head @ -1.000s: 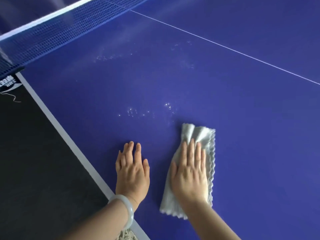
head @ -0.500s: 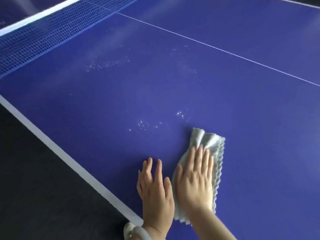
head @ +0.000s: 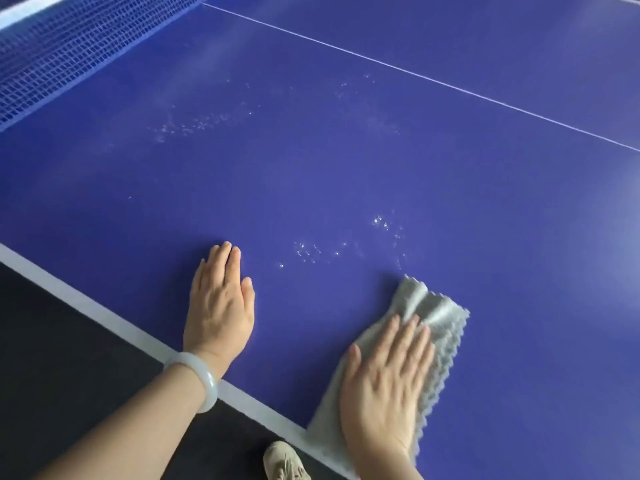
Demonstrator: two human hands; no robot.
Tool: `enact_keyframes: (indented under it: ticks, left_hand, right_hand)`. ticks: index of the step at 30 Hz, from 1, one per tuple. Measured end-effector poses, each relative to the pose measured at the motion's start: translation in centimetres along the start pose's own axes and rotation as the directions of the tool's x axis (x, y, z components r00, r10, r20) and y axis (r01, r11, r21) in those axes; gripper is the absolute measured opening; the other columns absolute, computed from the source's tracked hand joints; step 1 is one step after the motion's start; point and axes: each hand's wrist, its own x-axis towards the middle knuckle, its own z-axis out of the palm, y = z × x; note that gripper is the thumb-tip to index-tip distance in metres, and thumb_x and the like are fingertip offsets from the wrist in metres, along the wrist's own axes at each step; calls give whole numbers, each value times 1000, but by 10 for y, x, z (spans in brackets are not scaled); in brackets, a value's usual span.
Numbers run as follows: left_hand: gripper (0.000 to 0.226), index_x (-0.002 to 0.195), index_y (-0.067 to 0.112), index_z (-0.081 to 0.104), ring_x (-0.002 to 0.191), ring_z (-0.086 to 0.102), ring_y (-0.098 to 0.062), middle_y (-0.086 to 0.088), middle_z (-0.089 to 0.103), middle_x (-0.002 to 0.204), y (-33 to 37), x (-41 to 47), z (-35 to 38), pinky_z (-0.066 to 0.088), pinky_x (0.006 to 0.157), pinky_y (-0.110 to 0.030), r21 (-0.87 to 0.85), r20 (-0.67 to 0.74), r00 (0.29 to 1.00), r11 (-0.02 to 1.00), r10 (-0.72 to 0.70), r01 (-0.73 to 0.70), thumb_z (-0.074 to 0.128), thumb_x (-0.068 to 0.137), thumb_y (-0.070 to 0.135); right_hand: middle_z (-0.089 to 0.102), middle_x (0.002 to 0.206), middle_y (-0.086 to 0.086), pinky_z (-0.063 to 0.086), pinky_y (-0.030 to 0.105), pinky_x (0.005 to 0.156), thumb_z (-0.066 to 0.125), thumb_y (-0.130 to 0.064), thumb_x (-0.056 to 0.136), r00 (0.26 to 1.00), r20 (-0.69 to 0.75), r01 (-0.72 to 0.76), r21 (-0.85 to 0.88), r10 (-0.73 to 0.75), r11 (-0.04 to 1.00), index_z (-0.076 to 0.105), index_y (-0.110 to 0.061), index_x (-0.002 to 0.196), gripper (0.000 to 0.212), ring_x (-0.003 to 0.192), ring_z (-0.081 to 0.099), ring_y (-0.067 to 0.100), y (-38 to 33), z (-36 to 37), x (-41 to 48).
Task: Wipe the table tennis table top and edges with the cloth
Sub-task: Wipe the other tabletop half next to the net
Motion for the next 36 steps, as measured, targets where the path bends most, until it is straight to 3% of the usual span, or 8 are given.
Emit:
enact_keyframes:
  ticks: [5,12,16,19,24,28,32,36]
  left_hand:
    - [50,144,-4,43,143,35,-33,-19,39,153,-1,0,-1,29,118,-49,-34,2,1000,999,9,-9,51,97,14]
    - [46,142,-4,45,142,37,-35,-20,41,151,0,-2,-1,30,117,-51,-30,-2,1000,1000,6,-6,39,101,17]
    - [49,144,-3,44,144,35,-33,-18,39,153,1,-1,-3,29,118,-50,-39,18,1000,999,-1,2,45,100,18]
    - [50,146,-1,42,145,32,-30,-15,37,155,0,-2,-5,27,120,-47,-64,39,999,998,-22,24,46,99,18]
    - [50,151,4,35,150,22,-22,-9,29,160,-2,-2,-7,14,124,-36,-147,61,997,988,-35,44,37,103,18]
    - [48,149,3,37,149,25,-23,-9,31,159,-5,-2,-5,16,123,-37,-197,43,999,980,-22,30,30,104,17]
    - [51,153,9,31,151,15,-15,-3,23,163,-6,-2,-4,7,124,-30,-206,51,997,976,-55,64,28,104,22]
    - [52,155,10,28,151,11,-12,-1,21,163,-3,0,-6,2,123,-26,-248,51,997,966,-62,72,24,105,26]
  right_hand:
    - [-4,164,23,-2,49,125,18,-46,99,998,47,41,69,-44,997,3,2,155,76,153,-9,35,-37,2,23]
    - [15,165,19,0,42,126,22,-37,103,986,-18,-162,86,165,983,19,0,157,65,155,6,31,88,-23,74]
    - [36,158,11,12,40,124,36,2,95,963,-92,-217,293,254,931,45,-10,147,55,150,23,27,64,-24,141]
    - [48,150,5,23,37,119,35,3,93,968,-69,-182,473,242,862,55,-19,138,55,142,33,28,7,-22,182]
    - [40,155,2,16,35,122,36,-10,99,975,-23,205,466,-219,861,41,-25,149,52,149,25,28,-98,0,175]
    - [8,167,-7,-1,42,125,22,-44,103,715,125,674,134,-687,726,15,-27,160,59,155,0,21,-71,16,147]
    - [12,168,1,3,45,125,30,-38,104,946,57,318,45,-320,947,21,-24,159,57,155,6,27,-11,1,207]
    - [2,169,1,-4,47,124,27,-35,104,997,65,24,78,-30,997,12,-21,161,60,155,-3,29,-50,1,207]
